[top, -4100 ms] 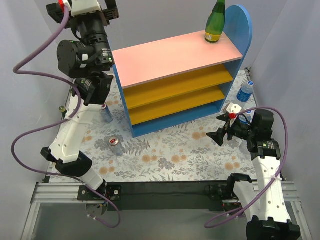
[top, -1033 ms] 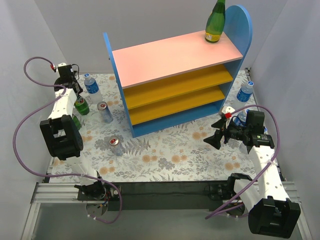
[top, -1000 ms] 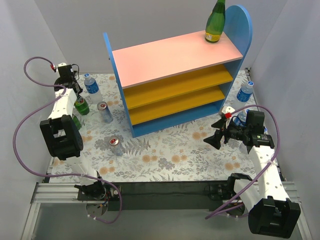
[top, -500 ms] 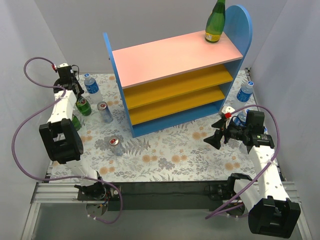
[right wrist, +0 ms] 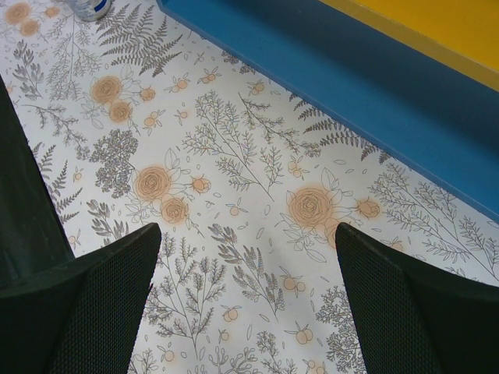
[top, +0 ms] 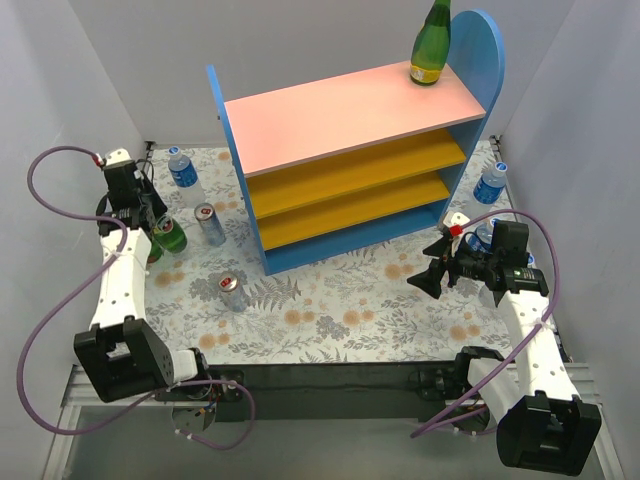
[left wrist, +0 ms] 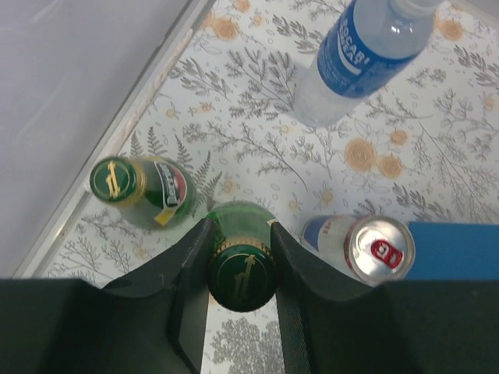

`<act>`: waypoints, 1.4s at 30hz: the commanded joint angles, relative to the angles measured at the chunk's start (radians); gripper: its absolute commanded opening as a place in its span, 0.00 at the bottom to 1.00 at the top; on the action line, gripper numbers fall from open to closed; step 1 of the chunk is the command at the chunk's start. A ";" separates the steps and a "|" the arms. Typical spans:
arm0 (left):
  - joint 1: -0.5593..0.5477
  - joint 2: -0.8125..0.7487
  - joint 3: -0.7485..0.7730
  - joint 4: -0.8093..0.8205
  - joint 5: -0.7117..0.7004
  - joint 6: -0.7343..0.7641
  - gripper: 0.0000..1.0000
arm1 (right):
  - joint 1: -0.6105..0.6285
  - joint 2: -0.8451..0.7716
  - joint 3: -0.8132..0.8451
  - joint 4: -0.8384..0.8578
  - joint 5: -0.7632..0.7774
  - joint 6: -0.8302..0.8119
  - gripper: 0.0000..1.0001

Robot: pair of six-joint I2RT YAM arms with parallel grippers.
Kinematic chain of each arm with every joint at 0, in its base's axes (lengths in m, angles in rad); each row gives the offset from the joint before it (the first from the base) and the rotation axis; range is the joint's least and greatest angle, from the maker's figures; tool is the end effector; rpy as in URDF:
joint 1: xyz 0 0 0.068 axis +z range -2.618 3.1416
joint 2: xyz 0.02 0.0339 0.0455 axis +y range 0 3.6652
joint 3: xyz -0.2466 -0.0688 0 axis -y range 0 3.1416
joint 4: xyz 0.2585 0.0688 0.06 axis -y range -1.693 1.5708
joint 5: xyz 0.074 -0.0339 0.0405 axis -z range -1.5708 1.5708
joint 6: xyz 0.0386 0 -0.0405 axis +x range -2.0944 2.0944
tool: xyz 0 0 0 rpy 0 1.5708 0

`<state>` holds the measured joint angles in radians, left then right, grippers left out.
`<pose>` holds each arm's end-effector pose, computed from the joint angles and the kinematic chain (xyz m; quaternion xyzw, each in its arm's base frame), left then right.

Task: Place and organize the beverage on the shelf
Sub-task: Pick up the drink from the center of the board.

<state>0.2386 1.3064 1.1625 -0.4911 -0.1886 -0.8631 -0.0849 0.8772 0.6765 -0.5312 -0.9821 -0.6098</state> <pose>0.2996 0.0803 0.3075 -0.5013 0.7349 -0.0580 0.4531 0.2006 0.0151 0.2466 -0.3944 0.7280 0.2827 0.4843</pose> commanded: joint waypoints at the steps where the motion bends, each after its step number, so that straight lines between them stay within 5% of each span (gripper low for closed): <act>1: -0.004 -0.110 -0.018 0.042 0.069 -0.031 0.00 | 0.001 -0.001 0.005 -0.004 -0.018 -0.011 0.98; 24: -0.113 -0.280 -0.119 0.002 0.336 0.019 0.00 | 0.002 0.008 0.003 -0.003 0.006 -0.013 0.98; 42: -0.306 -0.311 -0.126 -0.014 0.422 0.075 0.00 | 0.001 0.026 0.003 -0.004 0.016 -0.015 0.98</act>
<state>-0.0463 1.0634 1.0077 -0.5846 0.1749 -0.7902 -0.0849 0.8989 0.6765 -0.5312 -0.9627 -0.6098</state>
